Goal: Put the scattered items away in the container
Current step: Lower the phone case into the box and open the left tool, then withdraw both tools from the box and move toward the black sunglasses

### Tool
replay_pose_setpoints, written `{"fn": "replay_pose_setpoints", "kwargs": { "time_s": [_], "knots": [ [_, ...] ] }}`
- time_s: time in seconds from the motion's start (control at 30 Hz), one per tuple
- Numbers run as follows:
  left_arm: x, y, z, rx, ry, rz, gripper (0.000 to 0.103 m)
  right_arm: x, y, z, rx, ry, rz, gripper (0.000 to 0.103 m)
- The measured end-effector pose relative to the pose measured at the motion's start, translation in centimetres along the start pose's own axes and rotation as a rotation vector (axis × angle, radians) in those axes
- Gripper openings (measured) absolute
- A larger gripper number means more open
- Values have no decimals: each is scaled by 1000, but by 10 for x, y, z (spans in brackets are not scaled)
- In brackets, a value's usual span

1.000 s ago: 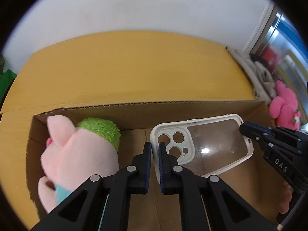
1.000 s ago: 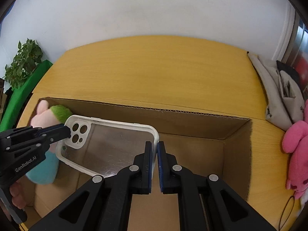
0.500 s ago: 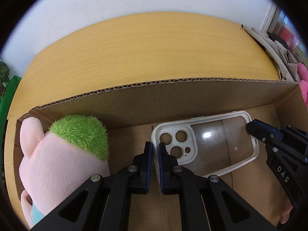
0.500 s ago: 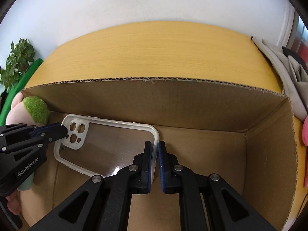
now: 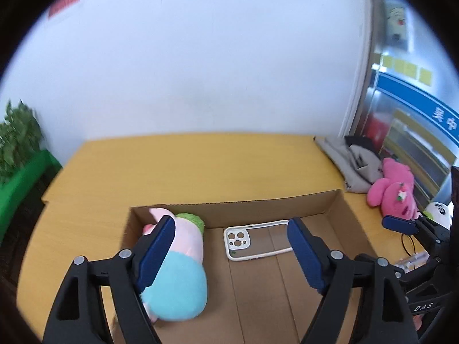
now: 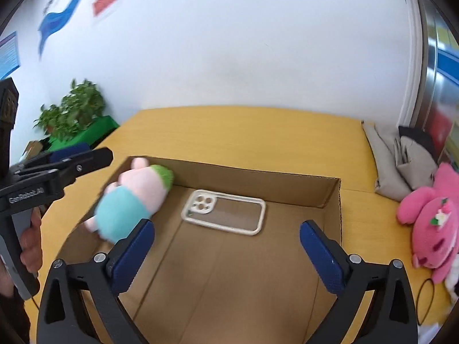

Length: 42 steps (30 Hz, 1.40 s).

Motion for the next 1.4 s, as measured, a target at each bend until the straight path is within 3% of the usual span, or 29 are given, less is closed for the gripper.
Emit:
{"fn": "replay_pose_setpoints", "kwargs": {
  "time_s": [0.13, 0.33, 0.53, 0.83, 1.4],
  "knots": [
    [63, -5, 16, -16, -69, 46, 81, 42, 41, 21, -12, -18, -29, 103],
    [105, -31, 47, -61, -102, 10, 81, 84, 56, 63, -55, -56, 41, 103],
    [136, -29, 72, -64, -100, -3, 81, 107, 65, 94, -47, -73, 90, 103],
    [140, -36, 93, -56, -84, -2, 81, 123, 69, 111, -19, -81, 165, 103],
    [121, -32, 118, 7, -38, 25, 81, 116, 64, 131, 0, -51, 196, 103]
  ]
}}
Point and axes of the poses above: each gripper's, at about its wrist camera, not at the fingertips, and x roughly against the way its jaws point, y to its left, z to its underside, the point moved 7 cm from there along -x, roughly the way its jaws point, and after that the axes turned 4 degrees about -z, right-handed, at the moved point
